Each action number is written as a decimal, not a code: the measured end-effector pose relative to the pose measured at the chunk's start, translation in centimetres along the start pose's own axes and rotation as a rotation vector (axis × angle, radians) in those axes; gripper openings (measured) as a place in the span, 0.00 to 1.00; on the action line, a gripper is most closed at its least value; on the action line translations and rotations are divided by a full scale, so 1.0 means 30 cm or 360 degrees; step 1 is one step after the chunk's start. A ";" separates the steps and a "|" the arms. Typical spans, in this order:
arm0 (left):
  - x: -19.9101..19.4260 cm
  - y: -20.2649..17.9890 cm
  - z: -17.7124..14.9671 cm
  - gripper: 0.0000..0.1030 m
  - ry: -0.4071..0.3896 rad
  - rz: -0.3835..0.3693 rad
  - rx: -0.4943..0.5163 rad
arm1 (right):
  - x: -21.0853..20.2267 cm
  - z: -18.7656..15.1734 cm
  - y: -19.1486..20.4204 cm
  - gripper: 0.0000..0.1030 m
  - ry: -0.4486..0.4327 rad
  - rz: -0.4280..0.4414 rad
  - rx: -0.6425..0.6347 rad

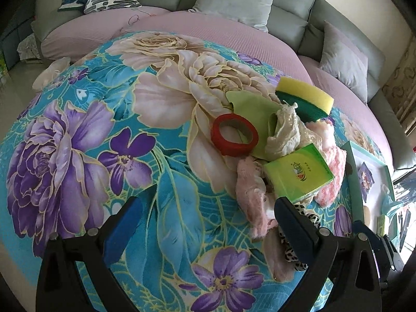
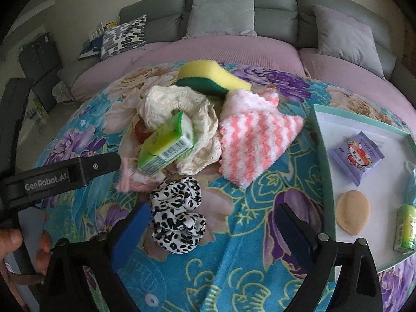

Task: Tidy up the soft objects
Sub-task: 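Lower the right gripper onto the leopard-print scrunchie and close it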

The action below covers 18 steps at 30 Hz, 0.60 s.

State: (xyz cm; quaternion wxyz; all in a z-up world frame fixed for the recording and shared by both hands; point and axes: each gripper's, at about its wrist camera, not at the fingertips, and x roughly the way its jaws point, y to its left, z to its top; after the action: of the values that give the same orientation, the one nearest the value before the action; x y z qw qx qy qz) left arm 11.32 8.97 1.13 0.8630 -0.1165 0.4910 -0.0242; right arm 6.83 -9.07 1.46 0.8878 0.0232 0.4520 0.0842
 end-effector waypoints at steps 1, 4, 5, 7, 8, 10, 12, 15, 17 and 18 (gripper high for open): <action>-0.001 0.000 0.000 0.98 -0.0004 -0.0003 -0.0004 | 0.004 -0.001 0.001 0.92 0.0006 0.0007 0.0001; 0.004 0.004 0.003 0.98 -0.0003 -0.0012 -0.0010 | 0.019 -0.005 0.003 0.89 0.0026 0.0035 0.0009; 0.006 0.004 0.002 0.98 0.0001 -0.0011 -0.0009 | 0.024 -0.007 0.004 0.89 0.0031 0.0039 0.0009; 0.010 0.001 0.001 0.98 0.0008 -0.0013 -0.0007 | 0.034 -0.009 0.007 0.88 0.0045 0.0047 0.0008; 0.012 0.001 0.002 0.98 0.0010 -0.0015 -0.0006 | 0.041 -0.010 0.009 0.84 0.0053 0.0050 0.0007; 0.014 -0.004 0.002 0.98 0.0011 -0.0019 -0.0003 | 0.057 -0.015 0.013 0.79 0.0077 0.0056 0.0003; 0.016 -0.011 0.001 0.98 0.0015 -0.0024 0.0007 | 0.067 -0.016 0.013 0.79 0.0089 0.0074 0.0009; 0.018 -0.019 0.000 0.98 0.0019 -0.0028 0.0021 | 0.068 -0.016 0.013 0.72 0.0088 0.0096 0.0013; 0.018 -0.023 0.001 0.98 0.0019 -0.0032 0.0025 | 0.071 -0.017 0.016 0.71 0.0093 0.0105 0.0006; 0.017 -0.025 0.001 0.98 0.0018 -0.0035 0.0027 | 0.074 -0.017 0.019 0.70 0.0100 0.0108 0.0000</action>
State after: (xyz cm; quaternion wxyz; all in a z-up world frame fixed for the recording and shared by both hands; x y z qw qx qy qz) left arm 11.66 8.18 0.87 0.8608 -0.1144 0.4944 -0.0385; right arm 7.63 -8.14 -0.56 0.8698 0.0358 0.4784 0.1148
